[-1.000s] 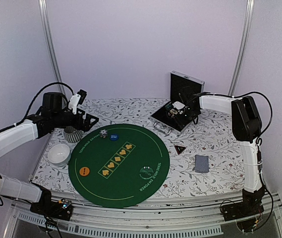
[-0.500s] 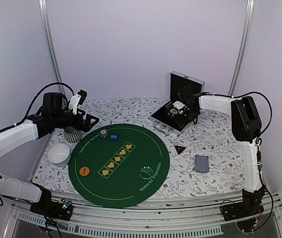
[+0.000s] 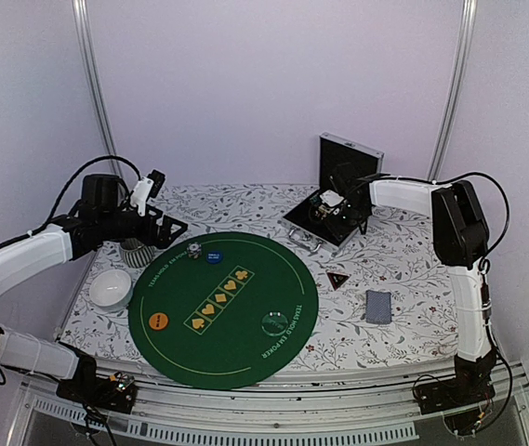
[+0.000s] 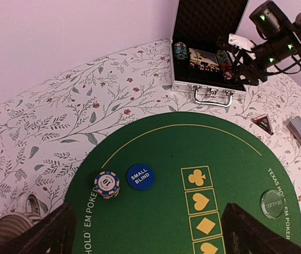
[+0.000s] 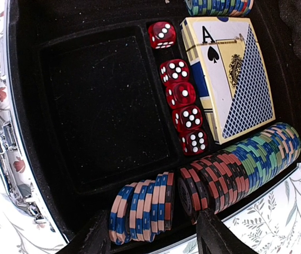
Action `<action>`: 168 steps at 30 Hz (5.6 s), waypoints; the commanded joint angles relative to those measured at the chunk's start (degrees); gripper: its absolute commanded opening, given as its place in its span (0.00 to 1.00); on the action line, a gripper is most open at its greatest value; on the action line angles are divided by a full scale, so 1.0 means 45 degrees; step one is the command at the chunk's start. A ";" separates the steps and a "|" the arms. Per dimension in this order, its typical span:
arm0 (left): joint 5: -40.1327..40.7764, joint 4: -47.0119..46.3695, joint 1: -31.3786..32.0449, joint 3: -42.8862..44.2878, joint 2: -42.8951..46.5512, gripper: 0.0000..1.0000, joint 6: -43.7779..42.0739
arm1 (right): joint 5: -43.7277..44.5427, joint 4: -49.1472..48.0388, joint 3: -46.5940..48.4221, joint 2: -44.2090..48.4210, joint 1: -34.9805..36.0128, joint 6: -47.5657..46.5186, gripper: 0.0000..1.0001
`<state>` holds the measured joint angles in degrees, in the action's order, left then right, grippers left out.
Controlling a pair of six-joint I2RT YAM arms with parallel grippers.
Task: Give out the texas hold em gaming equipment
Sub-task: Pick up the pile of poker chips from the chip case, then pass from the right arm to the left
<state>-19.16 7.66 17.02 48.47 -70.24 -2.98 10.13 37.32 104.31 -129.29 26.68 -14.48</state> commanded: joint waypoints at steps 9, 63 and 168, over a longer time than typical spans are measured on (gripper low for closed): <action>-0.0379 -0.0016 0.0219 -0.0204 -0.0075 0.98 -0.0079 | 0.0435 -0.0068 0.0237 0.0012 0.0049 -0.0174 0.54; -0.0648 0.0121 0.0433 -0.0224 -0.0222 0.98 -0.0103 | -0.0280 -0.0852 -0.0607 -0.0412 -0.0103 -0.0780 0.45; 0.4379 -0.4611 0.8328 -0.3229 0.2300 0.00 -0.6347 | -1.4353 -0.2688 0.0470 0.1779 0.5894 0.7097 0.03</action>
<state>4.91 -10.37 54.46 34.63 -63.16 -31.64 -54.87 27.57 106.08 -120.11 52.88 17.61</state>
